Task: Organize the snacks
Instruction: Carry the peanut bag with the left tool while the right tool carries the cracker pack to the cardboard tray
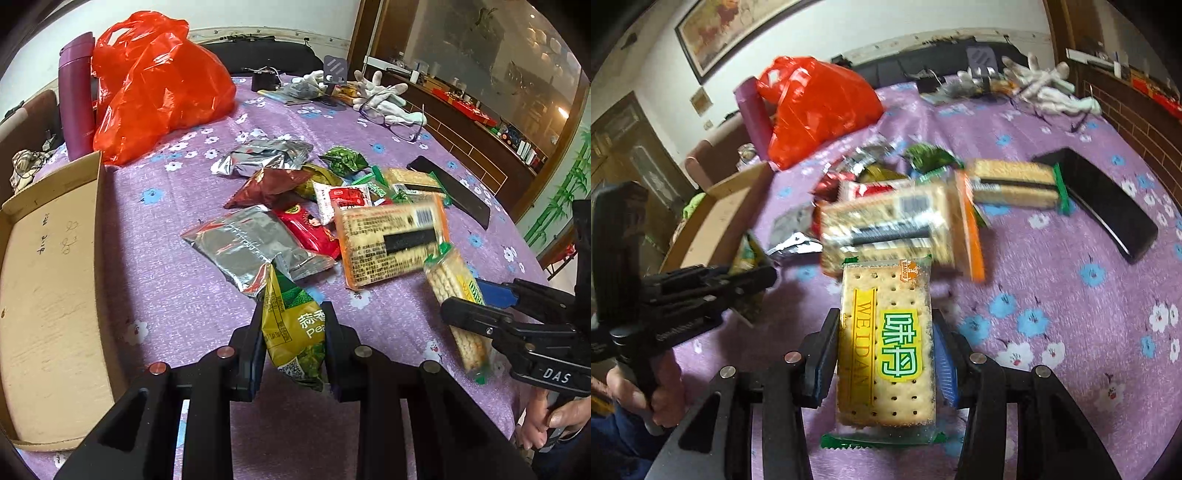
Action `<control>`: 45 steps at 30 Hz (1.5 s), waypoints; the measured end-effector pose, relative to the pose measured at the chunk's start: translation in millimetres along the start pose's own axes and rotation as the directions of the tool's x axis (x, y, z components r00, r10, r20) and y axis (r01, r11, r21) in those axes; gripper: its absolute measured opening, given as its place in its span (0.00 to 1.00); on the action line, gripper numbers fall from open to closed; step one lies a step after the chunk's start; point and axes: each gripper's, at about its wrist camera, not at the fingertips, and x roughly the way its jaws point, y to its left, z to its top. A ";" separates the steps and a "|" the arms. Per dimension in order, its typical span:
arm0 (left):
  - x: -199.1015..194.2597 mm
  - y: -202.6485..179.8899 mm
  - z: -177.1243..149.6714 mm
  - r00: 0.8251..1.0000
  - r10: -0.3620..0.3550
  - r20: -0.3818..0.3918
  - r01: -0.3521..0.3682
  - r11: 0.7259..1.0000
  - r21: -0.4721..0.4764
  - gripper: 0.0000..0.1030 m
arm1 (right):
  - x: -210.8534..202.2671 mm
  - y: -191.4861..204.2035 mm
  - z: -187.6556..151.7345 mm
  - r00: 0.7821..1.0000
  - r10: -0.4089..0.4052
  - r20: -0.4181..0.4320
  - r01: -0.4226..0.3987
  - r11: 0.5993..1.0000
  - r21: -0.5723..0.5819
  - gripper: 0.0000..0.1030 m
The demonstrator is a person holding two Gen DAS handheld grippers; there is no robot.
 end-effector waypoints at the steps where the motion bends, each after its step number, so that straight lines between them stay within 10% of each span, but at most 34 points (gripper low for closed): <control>1: -0.3 -0.6 0.1 1.000 0.001 0.000 -0.001 1.000 0.001 0.25 | 0.1 1.8 1.1 1.000 0.007 0.002 -0.007 1.000 0.000 0.49; 45: -68.9 65.6 14.0 0.988 0.050 0.145 -0.028 0.989 -0.147 0.25 | -4.7 73.3 38.4 0.992 0.129 0.015 -0.127 0.989 -0.069 0.49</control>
